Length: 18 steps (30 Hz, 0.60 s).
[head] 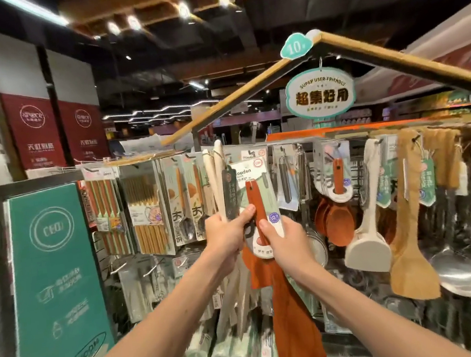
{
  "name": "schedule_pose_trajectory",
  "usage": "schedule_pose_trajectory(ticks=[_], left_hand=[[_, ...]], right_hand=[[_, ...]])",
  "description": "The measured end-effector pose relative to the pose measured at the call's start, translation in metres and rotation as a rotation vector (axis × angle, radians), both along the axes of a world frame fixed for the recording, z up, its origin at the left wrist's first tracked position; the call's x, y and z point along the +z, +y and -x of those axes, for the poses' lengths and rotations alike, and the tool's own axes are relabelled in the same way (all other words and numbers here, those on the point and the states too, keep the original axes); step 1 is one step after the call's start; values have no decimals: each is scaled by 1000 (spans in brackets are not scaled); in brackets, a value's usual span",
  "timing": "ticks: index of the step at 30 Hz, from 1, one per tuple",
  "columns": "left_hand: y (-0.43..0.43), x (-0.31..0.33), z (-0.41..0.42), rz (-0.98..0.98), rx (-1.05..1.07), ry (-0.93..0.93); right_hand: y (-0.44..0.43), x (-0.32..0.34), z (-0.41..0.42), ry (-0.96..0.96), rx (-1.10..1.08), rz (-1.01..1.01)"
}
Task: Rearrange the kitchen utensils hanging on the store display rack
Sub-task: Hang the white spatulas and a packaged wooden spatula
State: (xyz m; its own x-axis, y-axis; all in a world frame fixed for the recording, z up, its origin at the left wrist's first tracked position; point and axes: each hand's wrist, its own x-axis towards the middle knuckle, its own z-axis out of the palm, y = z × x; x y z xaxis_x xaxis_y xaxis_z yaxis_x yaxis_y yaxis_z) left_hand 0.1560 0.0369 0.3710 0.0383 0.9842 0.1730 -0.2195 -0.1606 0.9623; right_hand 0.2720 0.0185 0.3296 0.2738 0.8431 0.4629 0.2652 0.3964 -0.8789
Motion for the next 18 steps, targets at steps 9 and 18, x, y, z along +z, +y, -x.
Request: schedule_pose_trajectory(ticks=[9,18], left_hand=[[85,31,-2,-72,56,64],[134,36,-7,-79,-15,128]], right_hand=[[61,38,16,46,-119,-21],[97,38,23,202,-200,16]])
